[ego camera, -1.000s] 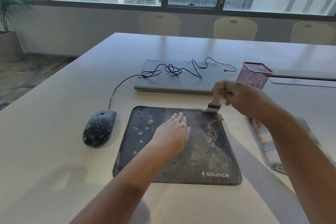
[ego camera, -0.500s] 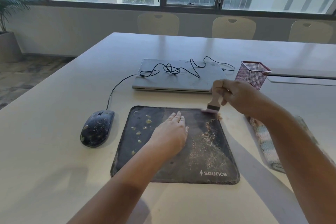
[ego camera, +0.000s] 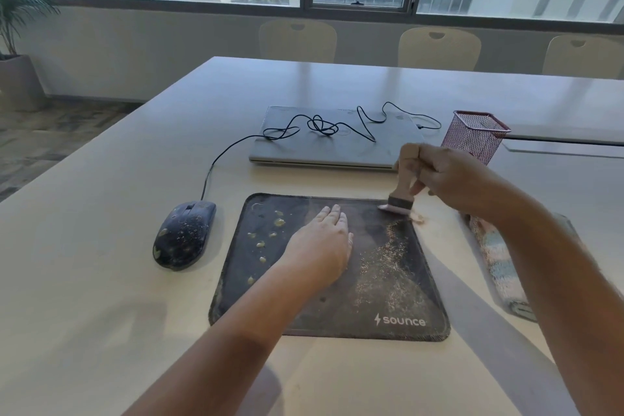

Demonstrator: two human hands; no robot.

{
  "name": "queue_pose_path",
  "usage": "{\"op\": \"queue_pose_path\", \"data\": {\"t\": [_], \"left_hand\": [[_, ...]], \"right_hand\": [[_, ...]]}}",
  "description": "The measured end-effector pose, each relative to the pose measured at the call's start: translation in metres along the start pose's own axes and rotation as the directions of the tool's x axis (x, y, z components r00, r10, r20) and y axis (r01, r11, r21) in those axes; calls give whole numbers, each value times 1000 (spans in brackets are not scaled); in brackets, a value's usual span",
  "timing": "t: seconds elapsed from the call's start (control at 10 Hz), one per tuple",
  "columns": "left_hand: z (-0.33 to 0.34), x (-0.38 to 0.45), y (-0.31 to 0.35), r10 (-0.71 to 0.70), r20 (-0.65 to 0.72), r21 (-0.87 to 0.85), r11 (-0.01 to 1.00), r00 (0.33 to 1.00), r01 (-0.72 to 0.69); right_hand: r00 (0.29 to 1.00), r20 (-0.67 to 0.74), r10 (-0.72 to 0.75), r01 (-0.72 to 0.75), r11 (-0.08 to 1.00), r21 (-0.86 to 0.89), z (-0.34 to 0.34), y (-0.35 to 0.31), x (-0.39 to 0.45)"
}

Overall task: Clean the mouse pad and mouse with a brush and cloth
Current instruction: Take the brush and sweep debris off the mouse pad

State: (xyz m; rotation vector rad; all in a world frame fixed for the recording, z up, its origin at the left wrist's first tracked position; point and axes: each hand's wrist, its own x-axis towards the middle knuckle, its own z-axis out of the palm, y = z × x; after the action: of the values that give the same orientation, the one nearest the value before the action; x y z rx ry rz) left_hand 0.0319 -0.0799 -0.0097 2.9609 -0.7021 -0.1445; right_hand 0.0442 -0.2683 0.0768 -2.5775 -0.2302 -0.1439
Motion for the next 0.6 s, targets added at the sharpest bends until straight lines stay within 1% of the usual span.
{"op": "queue_pose_path", "data": {"t": [0.1,0.2,0.3,0.4,0.5,0.6], "left_hand": [[0,-1,0,-3,3,-3,1000,1000,3],[0,-1,0,0,1,-2,1000,1000,0],[0,-1,0,3,4,-1,1000,1000,-3],[0,-1,0,-7,17,-6,1000,1000,7],[0,-1,0,-7,18,-4,1000,1000,7],[-1,-1,0,-8,13,-4,1000,1000,8]], "right_hand": [[999,28,24,-23,1000,-19,-10,3,-2],[999,-38,-6,9,997,78,-17,3,-4],[998,-57,-28,36,989,141,-13,1,-2],[999,46,-9,-1,978,207,-7,-3,-3],[990,144,-10,-17,982,186,-10,-4,-5],[982,191,15,-53,979,195,-18,-3,-8]]}}
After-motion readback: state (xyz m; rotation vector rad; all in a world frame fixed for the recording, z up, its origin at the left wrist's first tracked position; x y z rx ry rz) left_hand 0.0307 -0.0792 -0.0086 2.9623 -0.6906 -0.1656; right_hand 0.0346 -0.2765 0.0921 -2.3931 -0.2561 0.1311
